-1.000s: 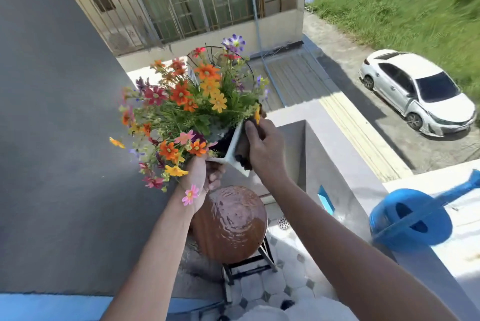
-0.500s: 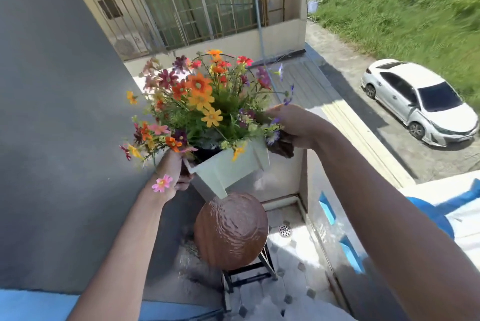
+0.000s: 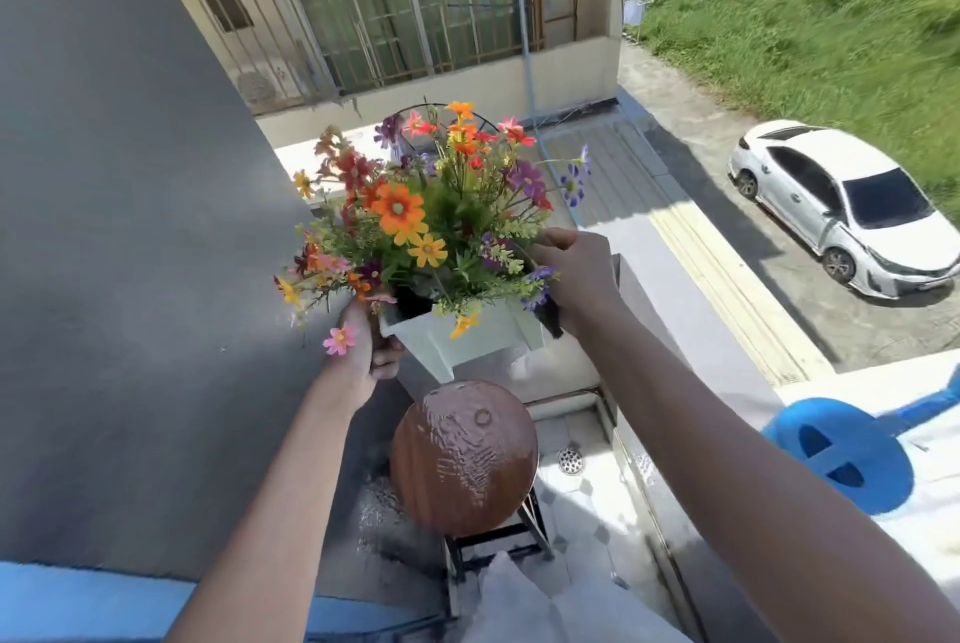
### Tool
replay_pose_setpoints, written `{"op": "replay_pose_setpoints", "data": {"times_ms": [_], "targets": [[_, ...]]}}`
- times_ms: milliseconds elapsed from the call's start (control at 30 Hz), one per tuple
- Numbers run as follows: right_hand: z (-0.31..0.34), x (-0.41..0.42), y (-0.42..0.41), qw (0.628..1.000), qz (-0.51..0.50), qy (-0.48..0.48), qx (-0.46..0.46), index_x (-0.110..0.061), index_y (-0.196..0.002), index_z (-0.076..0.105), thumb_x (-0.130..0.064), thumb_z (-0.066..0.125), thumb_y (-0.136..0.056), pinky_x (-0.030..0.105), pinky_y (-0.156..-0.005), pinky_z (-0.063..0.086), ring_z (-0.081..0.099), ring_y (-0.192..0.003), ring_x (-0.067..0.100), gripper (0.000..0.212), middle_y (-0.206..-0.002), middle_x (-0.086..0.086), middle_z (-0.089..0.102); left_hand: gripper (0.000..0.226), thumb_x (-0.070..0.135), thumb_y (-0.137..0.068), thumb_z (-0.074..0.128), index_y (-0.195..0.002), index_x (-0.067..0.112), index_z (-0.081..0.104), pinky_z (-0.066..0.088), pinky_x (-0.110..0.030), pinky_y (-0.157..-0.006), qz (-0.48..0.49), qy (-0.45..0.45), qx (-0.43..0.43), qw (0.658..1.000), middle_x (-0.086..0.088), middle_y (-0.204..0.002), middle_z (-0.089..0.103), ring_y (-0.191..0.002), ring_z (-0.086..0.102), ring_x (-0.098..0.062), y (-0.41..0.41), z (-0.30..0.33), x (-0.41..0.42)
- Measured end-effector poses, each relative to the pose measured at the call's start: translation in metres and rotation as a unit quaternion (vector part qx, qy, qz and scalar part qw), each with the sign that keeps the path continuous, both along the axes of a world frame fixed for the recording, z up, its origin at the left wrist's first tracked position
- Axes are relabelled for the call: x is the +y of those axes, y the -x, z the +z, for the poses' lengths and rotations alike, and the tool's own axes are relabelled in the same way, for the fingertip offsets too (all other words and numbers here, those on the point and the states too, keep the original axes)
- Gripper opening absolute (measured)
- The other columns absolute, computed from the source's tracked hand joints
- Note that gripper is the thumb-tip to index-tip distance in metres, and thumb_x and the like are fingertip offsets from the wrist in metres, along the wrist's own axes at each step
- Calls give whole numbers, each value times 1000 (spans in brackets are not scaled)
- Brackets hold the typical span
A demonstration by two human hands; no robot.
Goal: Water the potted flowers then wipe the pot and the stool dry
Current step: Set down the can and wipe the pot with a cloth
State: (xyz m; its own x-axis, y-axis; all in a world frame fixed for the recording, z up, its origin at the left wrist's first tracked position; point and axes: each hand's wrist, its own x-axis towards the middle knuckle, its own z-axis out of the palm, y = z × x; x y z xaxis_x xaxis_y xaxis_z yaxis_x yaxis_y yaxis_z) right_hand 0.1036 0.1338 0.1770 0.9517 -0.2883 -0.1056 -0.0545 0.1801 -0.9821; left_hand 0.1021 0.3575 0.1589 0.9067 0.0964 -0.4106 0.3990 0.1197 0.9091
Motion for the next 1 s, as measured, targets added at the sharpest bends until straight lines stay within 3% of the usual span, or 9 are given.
{"op": "replay_pose_setpoints", "data": {"times_ms": [67,133,267,333,433,533,600,833,1000], "targets": [[-4,8,2,998,-30,-46,-12,-16,-47,53,9,64,-80,23,-45,26,32,-35,11,42,-45,-1,36,32,37,-90,43,-67,16,50,16,-11,-35,66,73,0,995,-4,-52,47,-30,27,-9,3,-9,-3],[-5,13,5,995,-62,-78,-11,-12,-55,56,6,66,-81,22,-42,27,35,-29,11,33,-50,1,37,27,32,-89,45,-70,13,49,16,-13,-35,97,54,33,993,-1,-48,51,-30,29,-9,9,-17,-12],[-8,28,6,986,-121,-116,-10,-9,-63,62,-8,73,-74,36,-49,35,40,-47,17,16,-60,7,39,32,44,-90,47,-80,14,48,15,-16,-37,-8,-26,83,996,-1,-60,51,-37,29,-9,29,-16,-47],[-10,34,11,987,-119,-108,0,-9,-65,56,-9,71,-74,34,-49,34,38,-48,16,19,-64,7,35,46,54,-93,41,-76,13,51,13,-18,-38,-37,-14,84,996,-3,-61,51,-42,28,-11,32,-8,-62],[-17,45,20,991,-111,-74,-9,6,-65,49,-11,71,-74,35,-47,30,34,-51,14,29,-63,7,31,56,58,-96,29,-78,13,57,13,-17,-38,-40,40,78,995,0,-56,47,-42,24,-11,26,1,-75],[-22,53,25,992,-123,-20,-9,-7,-69,66,-17,66,-67,37,-50,34,39,-60,15,10,-58,0,44,50,57,-94,40,-70,17,55,13,-20,-42,-22,45,71,996,4,-46,38,-37,22,-10,26,3,-82],[-21,54,27,991,-130,-12,-13,-13,-62,66,-17,64,-66,33,-52,34,40,-61,13,6,-58,-4,46,49,56,-94,44,-68,16,55,12,-22,-43,-21,28,55,998,4,-47,36,-35,22,-9,27,3,-84],[-22,52,30,991,-130,-21,-23,-19,-52,56,-18,67,-62,39,-45,35,41,-57,16,15,-55,1,44,44,43,-98,45,-67,16,57,13,-21,-42,-44,31,28,998,-2,-56,37,-45,22,-13,26,11,-83],[-21,48,29,991,-122,-6,-51,-27,-43,42,-2,69,-74,23,-51,20,22,-57,9,49,-47,-17,25,41,29,-100,39,-69,10,56,21,-20,-39,-51,42,9,998,-6,-60,36,-40,27,-13,22,10,-81]]}}
